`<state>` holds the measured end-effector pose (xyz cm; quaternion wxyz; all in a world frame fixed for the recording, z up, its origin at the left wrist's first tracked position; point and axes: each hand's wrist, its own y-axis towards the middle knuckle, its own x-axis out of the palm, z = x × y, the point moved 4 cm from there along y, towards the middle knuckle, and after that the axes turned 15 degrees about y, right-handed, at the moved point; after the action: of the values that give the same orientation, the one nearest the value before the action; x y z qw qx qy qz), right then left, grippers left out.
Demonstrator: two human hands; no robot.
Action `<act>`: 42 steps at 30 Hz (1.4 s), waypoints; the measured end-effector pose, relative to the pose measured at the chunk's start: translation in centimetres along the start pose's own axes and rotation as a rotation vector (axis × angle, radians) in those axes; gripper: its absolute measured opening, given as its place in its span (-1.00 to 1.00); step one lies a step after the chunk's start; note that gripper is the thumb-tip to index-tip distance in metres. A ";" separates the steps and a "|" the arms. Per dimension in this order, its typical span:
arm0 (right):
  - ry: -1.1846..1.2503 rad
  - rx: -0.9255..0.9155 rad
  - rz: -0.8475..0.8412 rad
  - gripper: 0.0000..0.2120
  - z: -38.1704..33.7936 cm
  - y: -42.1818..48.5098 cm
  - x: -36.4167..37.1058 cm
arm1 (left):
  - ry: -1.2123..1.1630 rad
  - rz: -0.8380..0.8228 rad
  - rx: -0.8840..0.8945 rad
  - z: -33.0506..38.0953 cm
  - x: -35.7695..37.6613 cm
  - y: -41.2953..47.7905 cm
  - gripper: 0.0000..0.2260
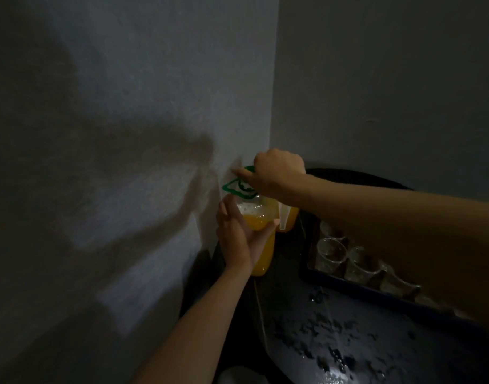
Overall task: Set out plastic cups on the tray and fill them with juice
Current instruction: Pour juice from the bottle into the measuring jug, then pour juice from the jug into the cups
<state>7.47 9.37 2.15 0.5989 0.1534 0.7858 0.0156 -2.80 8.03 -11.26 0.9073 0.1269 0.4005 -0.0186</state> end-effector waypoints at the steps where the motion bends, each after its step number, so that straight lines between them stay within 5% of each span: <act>1: -0.003 0.002 -0.006 -0.34 0.6 -0.2 -0.1 | -0.009 0.018 0.007 -0.2 0.1 0.0 0.10; 6: 0.121 0.052 0.029 -0.35 5.3 -1.2 0.1 | 0.012 0.032 -0.046 -1.8 0.6 -0.6 0.27; 9: 0.333 0.219 0.144 -0.29 8.7 -1.6 1.9 | -0.046 0.061 -0.104 -2.2 1.2 -1.4 0.24; 14: 0.657 0.559 0.032 -0.38 12.0 -1.6 8.3 | -0.143 0.080 -0.138 -2.3 1.4 -1.4 0.17; 18: 0.685 0.648 -0.020 -0.36 12.0 -1.6 12.5 | -0.175 0.031 -0.127 -2.5 1.2 -0.9 0.19; 24: 1.081 0.851 0.127 -0.32 12.3 -1.2 14.6 | -0.182 0.045 -0.077 -2.6 1.3 -1.2 0.25; 29: 1.275 0.909 0.259 -0.42 12.8 -1.1 15.6 | -0.279 0.190 0.003 -3.3 1.2 -5.0 -0.11; 34: 1.407 0.767 0.254 -0.57 12.5 -1.6 16.0 | -0.180 0.338 0.046 -5.4 1.9 -9.9 -0.46; 39: 1.473 0.755 0.283 -0.60 12.2 -1.8 15.8 | -0.259 -0.016 0.253 -1.9 3.9 -12.2 -0.56; 42: 1.471 0.711 0.294 -0.61 12.5 -2.0 14.9 | -0.351 -0.264 0.190 0.7 5.2 -10.7 -0.47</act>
<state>15.37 9.31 -15.76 -0.1603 0.3855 0.9068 -0.0592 -0.22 -2.17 -16.86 0.9367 0.1528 0.2461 -0.1966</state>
